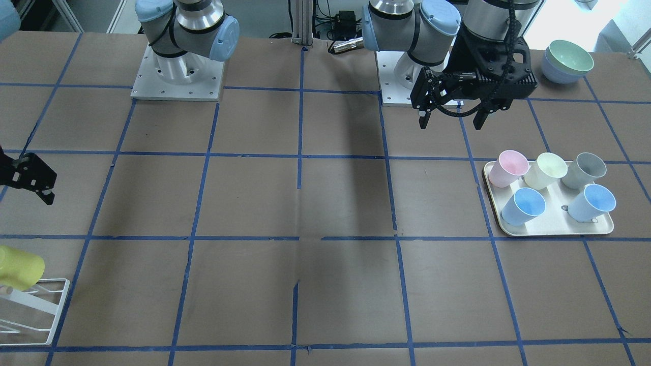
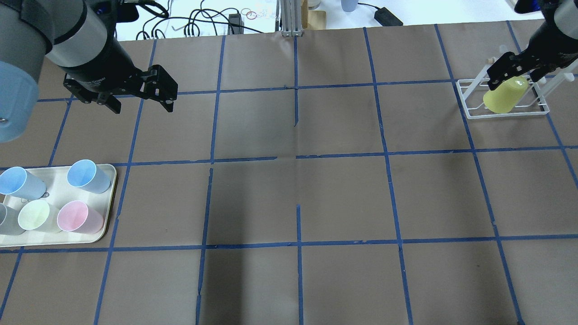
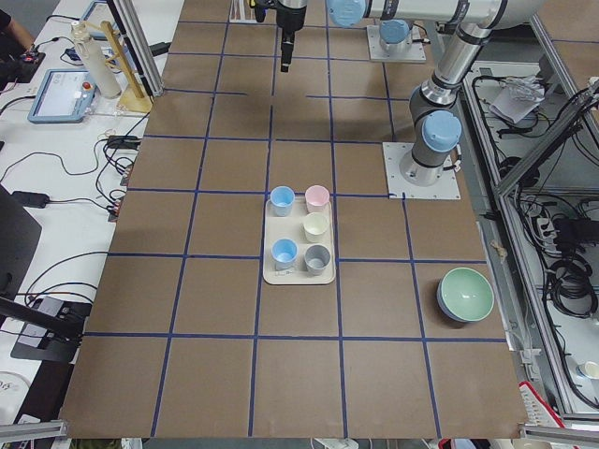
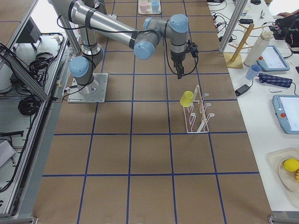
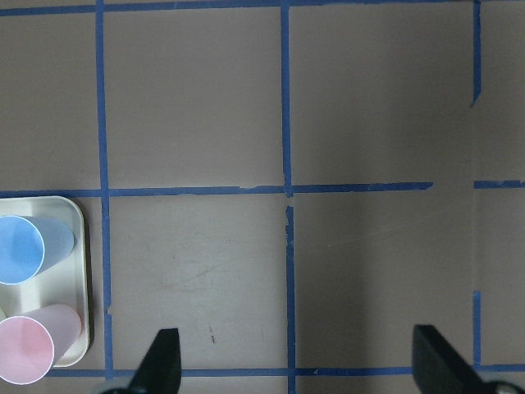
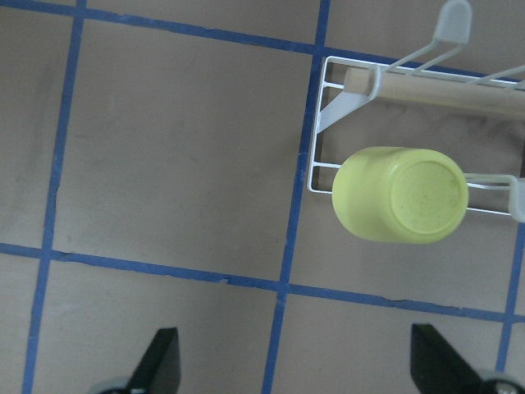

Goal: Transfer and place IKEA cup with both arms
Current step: 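Lower the right gripper around the yellow cup and close on it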

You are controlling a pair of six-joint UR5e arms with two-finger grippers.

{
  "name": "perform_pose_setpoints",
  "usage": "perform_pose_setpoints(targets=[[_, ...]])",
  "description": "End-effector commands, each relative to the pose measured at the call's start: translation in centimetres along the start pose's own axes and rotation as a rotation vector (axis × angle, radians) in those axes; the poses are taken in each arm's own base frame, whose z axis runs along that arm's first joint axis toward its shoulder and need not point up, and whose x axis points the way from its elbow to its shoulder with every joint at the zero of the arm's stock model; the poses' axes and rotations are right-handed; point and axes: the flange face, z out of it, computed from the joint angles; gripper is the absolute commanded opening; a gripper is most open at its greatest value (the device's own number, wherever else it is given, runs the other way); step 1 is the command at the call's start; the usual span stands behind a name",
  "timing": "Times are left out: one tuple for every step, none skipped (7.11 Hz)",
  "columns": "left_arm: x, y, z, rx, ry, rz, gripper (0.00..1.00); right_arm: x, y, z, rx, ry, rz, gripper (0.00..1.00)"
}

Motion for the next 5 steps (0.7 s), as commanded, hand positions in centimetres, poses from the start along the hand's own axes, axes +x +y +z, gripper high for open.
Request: perform_pose_setpoints(targets=[[0.0,0.0,0.0,0.0,-0.001,0.0,1.0,3.8,-0.6,2.7,0.027,0.022,-0.075,1.0],[0.0,0.0,0.0,0.0,-0.001,0.0,1.0,4.6,-0.8,3.9,0.024,0.02,-0.068,1.0],[0.0,0.0,0.0,0.0,-0.001,0.0,1.0,5.5,-1.2,5.2,0.034,0.029,-0.063,1.0],[-0.1,0.0,0.0,0.0,0.001,-0.002,1.0,5.8,-1.5,6.2,0.034,0.029,-0.061,1.0],[-0.1,0.0,0.0,0.0,0.001,-0.002,1.0,6.0,-1.7,7.1,0.03,0.026,-0.061,1.0]])
